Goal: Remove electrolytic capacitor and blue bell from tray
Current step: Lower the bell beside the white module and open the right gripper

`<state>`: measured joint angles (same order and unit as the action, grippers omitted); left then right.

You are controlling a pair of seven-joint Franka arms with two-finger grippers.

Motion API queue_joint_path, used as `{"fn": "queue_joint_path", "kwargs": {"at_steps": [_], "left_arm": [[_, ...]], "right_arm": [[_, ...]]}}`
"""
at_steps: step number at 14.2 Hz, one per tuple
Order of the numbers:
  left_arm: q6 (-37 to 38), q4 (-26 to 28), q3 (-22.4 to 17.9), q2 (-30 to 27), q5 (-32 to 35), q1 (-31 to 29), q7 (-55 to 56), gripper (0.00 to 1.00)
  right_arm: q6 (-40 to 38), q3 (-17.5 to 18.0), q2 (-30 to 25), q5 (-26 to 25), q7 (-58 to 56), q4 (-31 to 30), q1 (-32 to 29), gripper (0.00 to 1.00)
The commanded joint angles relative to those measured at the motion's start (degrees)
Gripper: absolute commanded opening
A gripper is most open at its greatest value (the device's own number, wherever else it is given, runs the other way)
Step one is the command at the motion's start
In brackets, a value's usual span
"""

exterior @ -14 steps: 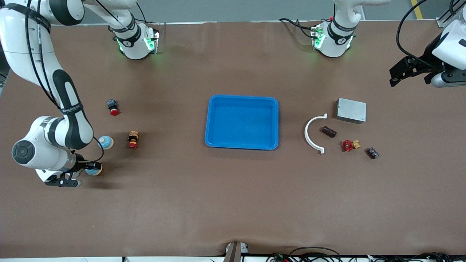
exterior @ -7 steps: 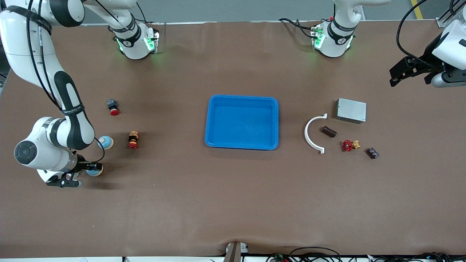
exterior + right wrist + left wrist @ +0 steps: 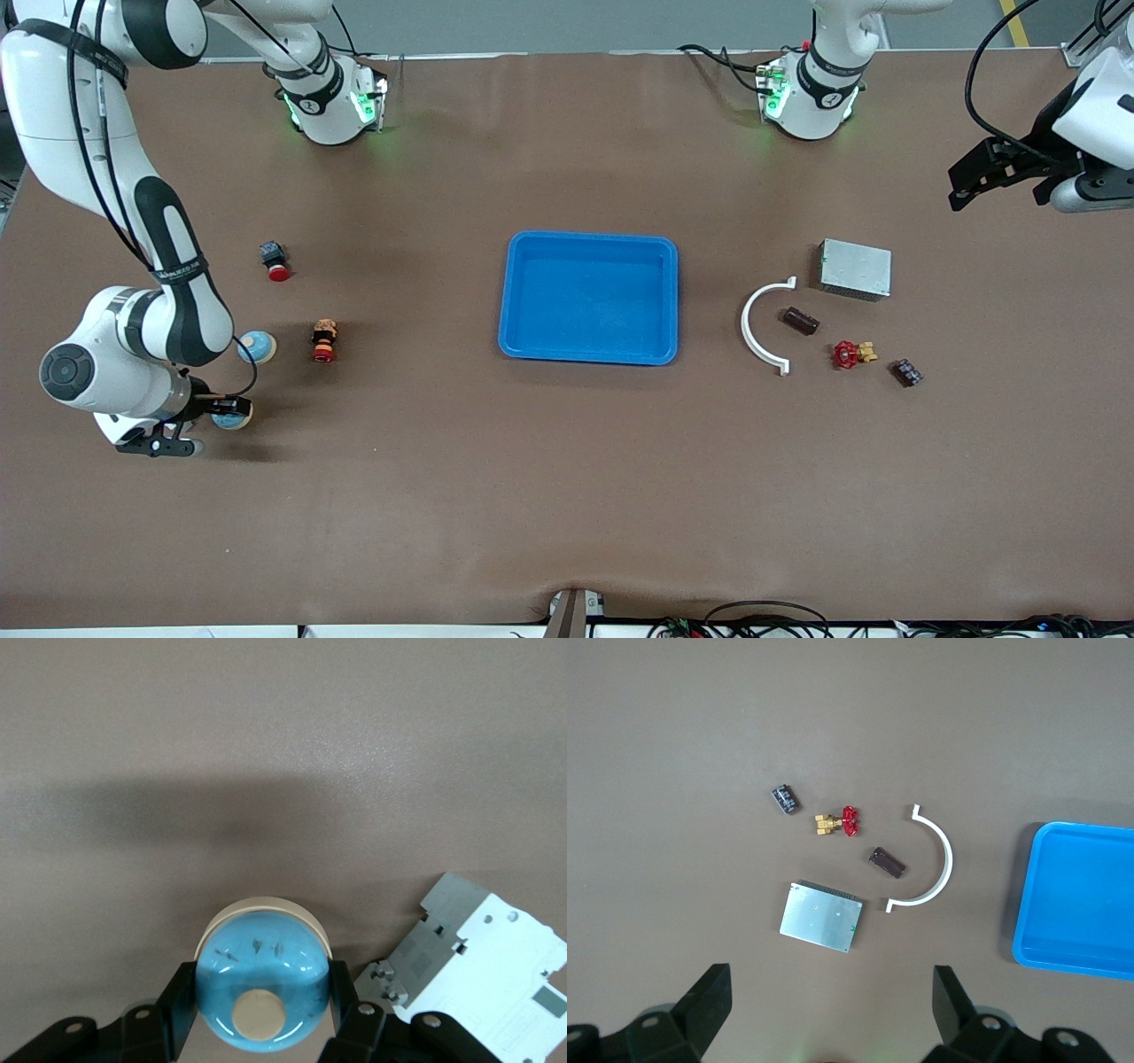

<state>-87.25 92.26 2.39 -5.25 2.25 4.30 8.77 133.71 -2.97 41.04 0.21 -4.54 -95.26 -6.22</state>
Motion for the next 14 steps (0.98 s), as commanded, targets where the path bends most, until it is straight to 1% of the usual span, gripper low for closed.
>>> {"fn": "queue_joint_path", "kwargs": {"at_steps": [1,2,14], "left_arm": [[0.15,-0.15,-0.10,-0.72,-0.84,-0.43,-1.39,1.00],[-0.03,-0.24,-0.19,-0.55,-0.93,-0.43,-1.39,1.00],[-0.56,-0.15,-0.89,-0.11,-1.02,-0.61,-1.47,1.00]], "right_arm": [[0.76,1.21,0.27,0.58,0.32,-0.10,-1.25,0.90],[1.20,1.21,0.27,0.67,0.32,-0.18,-1.34,1.00],[0.59,1.12,-0.25,0.59,-0.47,-0.10,-0.99,1.00]]}}
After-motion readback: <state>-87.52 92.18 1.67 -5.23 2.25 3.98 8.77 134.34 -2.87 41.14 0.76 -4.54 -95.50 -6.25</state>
